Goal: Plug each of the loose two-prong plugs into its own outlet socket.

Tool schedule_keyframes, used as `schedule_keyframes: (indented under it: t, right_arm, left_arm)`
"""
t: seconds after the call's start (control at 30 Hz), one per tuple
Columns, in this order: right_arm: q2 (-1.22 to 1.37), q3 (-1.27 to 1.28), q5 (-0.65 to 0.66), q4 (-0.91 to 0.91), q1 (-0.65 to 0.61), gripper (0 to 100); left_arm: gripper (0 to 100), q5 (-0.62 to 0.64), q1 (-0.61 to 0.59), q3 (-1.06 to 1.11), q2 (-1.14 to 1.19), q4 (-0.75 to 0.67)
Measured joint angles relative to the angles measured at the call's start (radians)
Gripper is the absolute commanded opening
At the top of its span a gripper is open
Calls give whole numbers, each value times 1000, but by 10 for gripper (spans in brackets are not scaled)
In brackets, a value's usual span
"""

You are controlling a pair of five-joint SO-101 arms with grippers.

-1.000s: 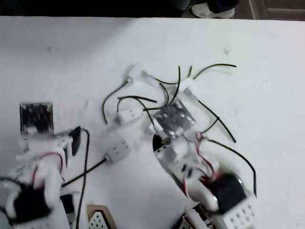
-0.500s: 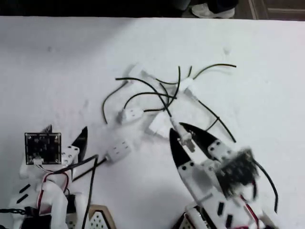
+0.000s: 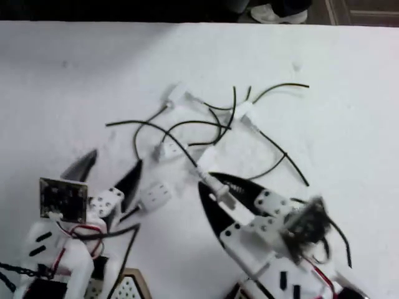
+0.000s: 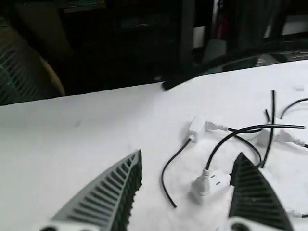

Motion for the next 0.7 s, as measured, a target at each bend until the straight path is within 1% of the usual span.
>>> schedule_keyframes:
  t: [0.13, 0.3, 0.5, 0.7]
  right_arm:
    - [0, 94, 0, -23, -61, 17]
    - [0, 164, -43, -26, -112, 17]
    - [0, 244, -46, -68, -124, 17]
    - [2, 304, -46, -110, -124, 17]
  left_arm:
    - [294, 0, 87, 0, 0, -2]
    - [294, 0, 112, 0, 0, -6]
    - [294, 0, 115, -46, 0, -20]
    - [294, 0, 239, -84, 0, -20]
